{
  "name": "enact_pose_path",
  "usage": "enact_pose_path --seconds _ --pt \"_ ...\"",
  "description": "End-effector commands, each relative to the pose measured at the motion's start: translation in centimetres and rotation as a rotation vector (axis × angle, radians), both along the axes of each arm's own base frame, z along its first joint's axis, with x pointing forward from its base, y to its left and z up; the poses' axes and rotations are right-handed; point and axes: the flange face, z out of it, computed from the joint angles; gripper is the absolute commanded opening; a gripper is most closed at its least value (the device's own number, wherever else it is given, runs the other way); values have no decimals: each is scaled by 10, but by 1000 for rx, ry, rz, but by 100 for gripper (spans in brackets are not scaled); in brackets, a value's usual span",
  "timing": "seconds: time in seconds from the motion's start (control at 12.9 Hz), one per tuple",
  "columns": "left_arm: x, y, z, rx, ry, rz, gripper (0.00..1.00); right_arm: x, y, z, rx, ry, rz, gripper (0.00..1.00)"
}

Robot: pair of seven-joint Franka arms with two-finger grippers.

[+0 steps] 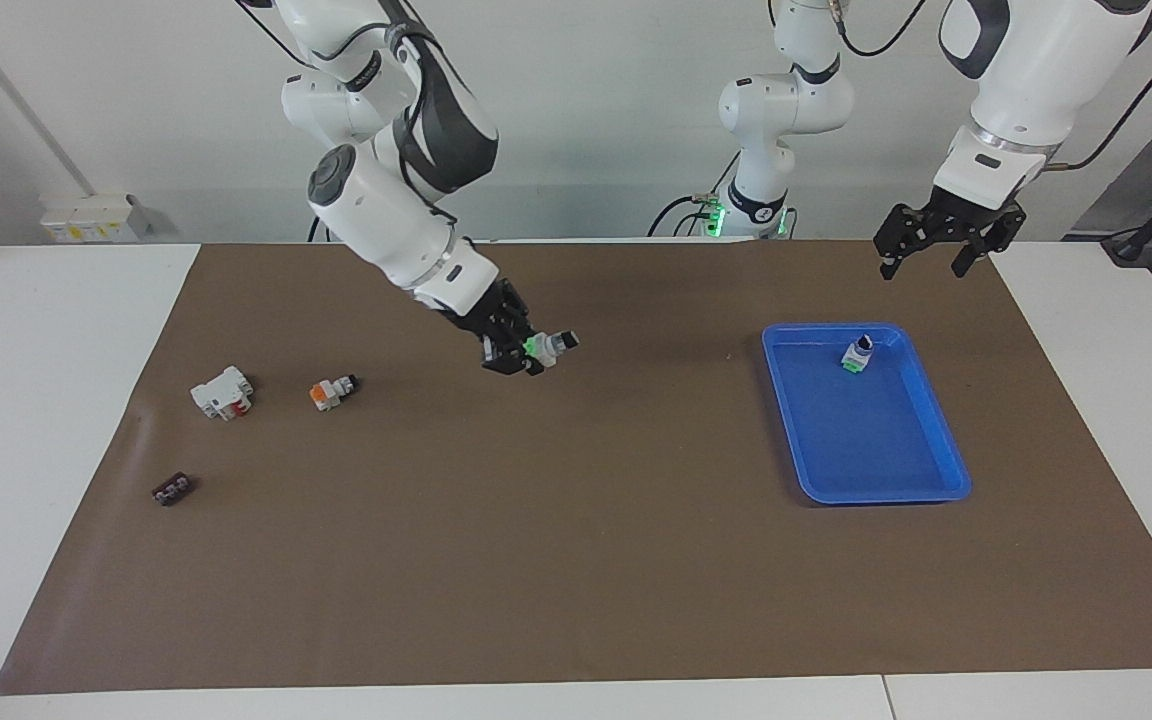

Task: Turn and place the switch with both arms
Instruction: 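Carry the switch to mid-table with the right gripper while the left gripper approaches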

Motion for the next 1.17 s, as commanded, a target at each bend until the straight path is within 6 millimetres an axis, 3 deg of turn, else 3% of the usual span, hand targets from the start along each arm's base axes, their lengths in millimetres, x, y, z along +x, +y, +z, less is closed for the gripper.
enact_pose_path --seconds 0.0,0.08,0.54,0.7,0.93,1.09 --pt "-12 -1 -1 -104 5 112 84 -7 18 20 39 -15 -33 0" --pt "-11 3 0 -192 20 220 75 -13 31 25 46 -40 -48 0" --pt "-24 0 6 -512 190 488 63 -29 65 26 -45 -51 -79 0" --pt "-30 3 12 -610 259 538 60 -31 73 38 -33 -57 -86 0" --pt "-36 -10 6 -697 361 624 56 -35 94 52 -6 -63 -109 0" --pt "-46 -26 4 -744 419 656 51 -33 97 53 -25 -87 -130 0"
